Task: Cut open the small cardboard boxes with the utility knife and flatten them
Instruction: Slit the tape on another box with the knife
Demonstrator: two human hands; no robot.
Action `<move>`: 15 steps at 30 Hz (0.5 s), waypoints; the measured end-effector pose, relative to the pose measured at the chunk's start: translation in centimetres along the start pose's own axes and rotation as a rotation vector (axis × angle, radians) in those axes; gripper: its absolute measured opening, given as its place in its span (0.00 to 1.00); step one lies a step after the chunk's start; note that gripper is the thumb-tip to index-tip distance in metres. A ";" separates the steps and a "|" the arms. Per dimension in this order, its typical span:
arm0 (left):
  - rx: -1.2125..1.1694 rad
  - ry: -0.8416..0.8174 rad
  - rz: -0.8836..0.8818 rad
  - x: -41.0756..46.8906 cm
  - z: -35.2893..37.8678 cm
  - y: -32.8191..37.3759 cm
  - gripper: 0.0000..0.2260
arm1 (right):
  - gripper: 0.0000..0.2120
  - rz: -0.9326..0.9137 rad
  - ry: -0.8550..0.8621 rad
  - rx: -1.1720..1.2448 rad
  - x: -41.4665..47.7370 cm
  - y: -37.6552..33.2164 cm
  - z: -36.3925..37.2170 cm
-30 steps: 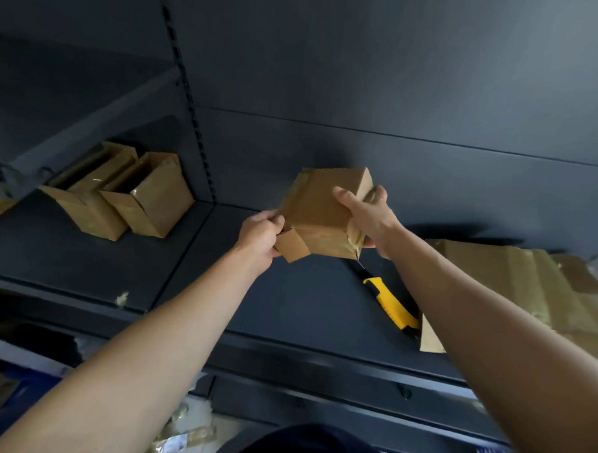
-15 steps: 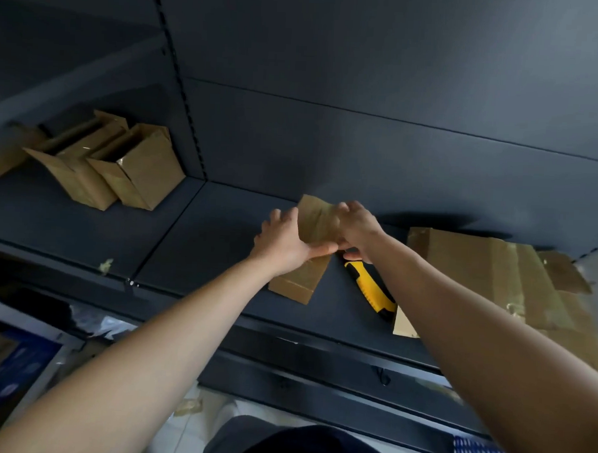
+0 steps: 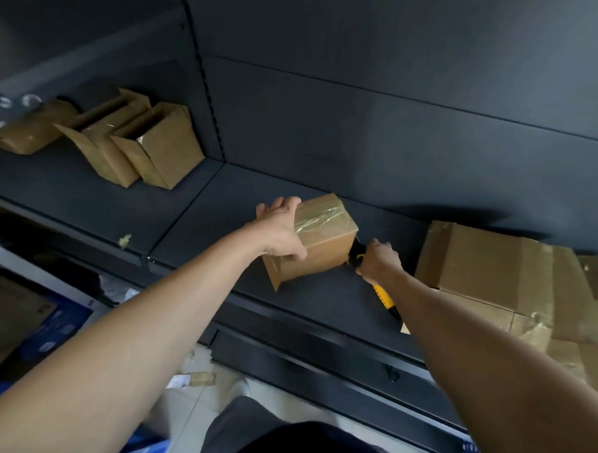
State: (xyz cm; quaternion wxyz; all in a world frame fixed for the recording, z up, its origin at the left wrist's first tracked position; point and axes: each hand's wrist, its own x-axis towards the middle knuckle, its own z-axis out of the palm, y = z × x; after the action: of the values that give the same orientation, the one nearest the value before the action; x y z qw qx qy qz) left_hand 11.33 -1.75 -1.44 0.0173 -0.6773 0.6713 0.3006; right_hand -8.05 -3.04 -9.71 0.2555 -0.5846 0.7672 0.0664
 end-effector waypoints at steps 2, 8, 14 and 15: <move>0.002 -0.028 -0.002 0.1 -0.4 -0.3 0.45 | 0.24 -0.005 -0.005 0.003 0.3 0.0 0.0; -0.065 -0.016 0.034 1.3 -0.9 -0.9 0.47 | 0.17 -0.092 0.101 0.424 0.9 -1.1 -5.0; -0.157 -0.025 0.083 2.9 -1.3 -1.5 0.52 | 0.14 -0.398 -0.077 0.163 -1.6 -2.9 -9.8; -0.140 -0.019 0.102 3.1 -1.3 -1.6 0.52 | 0.14 -0.448 -0.058 0.012 -1.9 -3.0 -10.2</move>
State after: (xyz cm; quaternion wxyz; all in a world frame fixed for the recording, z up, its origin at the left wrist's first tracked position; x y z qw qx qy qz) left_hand 13.03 -4.92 -2.25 -0.0388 -0.6388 0.6821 0.3538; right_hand -8.14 -6.43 0.51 0.2892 -0.7366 0.6111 0.0201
